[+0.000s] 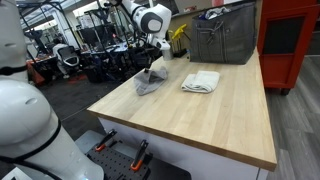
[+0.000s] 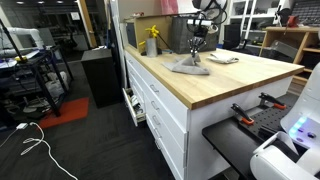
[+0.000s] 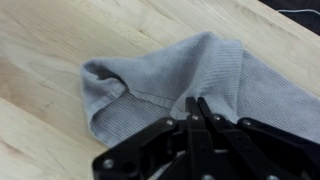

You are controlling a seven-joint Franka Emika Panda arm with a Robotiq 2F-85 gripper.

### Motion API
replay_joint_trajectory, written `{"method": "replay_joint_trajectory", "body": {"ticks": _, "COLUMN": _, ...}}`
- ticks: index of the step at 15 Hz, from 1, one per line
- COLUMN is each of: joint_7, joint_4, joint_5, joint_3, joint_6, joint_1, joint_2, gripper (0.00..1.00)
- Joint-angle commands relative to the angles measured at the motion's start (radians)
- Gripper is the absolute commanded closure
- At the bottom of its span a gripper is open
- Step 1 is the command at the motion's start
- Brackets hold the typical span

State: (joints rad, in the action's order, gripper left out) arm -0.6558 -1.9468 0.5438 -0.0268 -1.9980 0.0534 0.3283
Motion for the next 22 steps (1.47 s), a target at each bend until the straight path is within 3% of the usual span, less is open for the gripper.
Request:
{"method": "replay_joint_trajectory", "body": {"ticks": 1, "joint_7": -0.096, "joint_4": -0.219, "joint_5": 0.014, "joint_3": -0.017, "joint_6": -0.092, "joint_1": -0.033, "joint_2": -0.155, "gripper": 0.99}}
{"method": "replay_joint_trajectory", "body": {"ticks": 5, "joint_7": -0.246, "joint_4": -0.375, "joint_5": -0.016, "joint_3": -0.007, "joint_6": -0.182, "joint_1": -0.058, "joint_2": -0.265, "gripper": 0.99}}
{"method": "replay_joint_trajectory", "body": {"ticks": 8, "joint_7": -0.315, "joint_4": -0.459, "joint_5": -0.024, "joint_3": 0.007, "joint_6": -0.151, "joint_1": -0.064, "joint_2": -0.331, "gripper": 0.99}}
{"method": "replay_joint_trajectory", "body": {"ticks": 14, "joint_7": -0.087, "joint_4": -0.512, "joint_5": 0.087, "joint_3": 0.03, "joint_6": 0.137, "joint_1": -0.066, "joint_2": -0.426, "gripper": 0.99}}
{"method": "replay_joint_trajectory", "body": {"ticks": 19, "joint_7": 0.113, "joint_4": -0.479, "joint_5": 0.167, "joint_3": 0.039, "joint_6": 0.339, "joint_1": -0.072, "joint_2": -0.475, "gripper": 0.99}}
{"method": "replay_joint_trajectory", "body": {"ticks": 20, "joint_7": 0.154, "joint_4": -0.474, "joint_5": 0.171, "joint_3": 0.042, "joint_6": 0.369, "joint_1": -0.073, "joint_2": -0.486, "gripper": 0.72}}
{"method": "replay_joint_trajectory", "body": {"ticks": 22, "joint_7": 0.24, "joint_4": -0.451, "joint_5": 0.171, "joint_3": 0.043, "joint_6": 0.434, "joint_1": -0.073, "joint_2": -0.482, "gripper": 0.65}}
